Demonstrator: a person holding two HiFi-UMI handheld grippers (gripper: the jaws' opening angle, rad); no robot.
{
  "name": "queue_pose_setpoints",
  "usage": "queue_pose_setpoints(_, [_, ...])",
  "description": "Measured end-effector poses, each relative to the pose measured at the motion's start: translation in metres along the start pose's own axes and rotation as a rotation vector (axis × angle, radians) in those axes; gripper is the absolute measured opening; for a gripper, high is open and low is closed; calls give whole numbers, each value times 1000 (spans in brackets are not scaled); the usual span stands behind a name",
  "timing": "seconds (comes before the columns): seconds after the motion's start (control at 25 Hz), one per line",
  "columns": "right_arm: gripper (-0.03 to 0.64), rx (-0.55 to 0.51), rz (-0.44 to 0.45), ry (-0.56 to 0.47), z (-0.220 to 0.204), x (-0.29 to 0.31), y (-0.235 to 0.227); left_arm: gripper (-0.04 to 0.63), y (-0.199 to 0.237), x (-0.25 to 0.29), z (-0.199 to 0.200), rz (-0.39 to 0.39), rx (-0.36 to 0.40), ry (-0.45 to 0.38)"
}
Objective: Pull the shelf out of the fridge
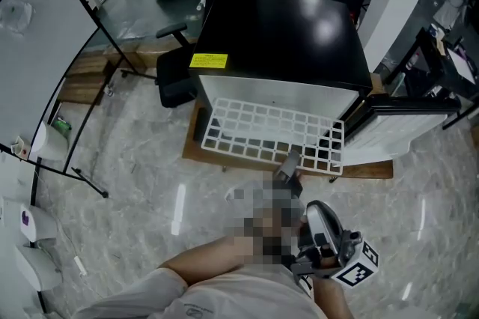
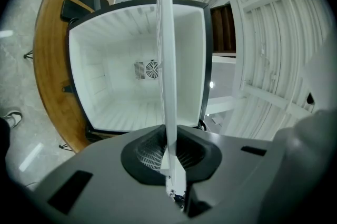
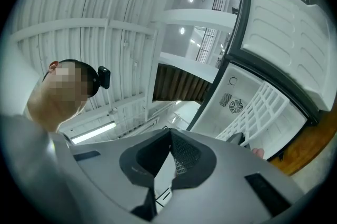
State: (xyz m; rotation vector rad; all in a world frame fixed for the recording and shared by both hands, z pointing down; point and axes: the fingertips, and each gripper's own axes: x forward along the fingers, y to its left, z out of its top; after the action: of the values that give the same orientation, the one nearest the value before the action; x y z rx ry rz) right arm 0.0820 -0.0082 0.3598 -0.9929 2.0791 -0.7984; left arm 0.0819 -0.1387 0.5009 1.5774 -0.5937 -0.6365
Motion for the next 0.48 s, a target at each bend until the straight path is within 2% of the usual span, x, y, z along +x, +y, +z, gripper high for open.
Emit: queue_pose_setpoints(0.48, [11, -15, -53, -17, -29, -19, 33, 17, -10, -62, -17, -17, 36, 71])
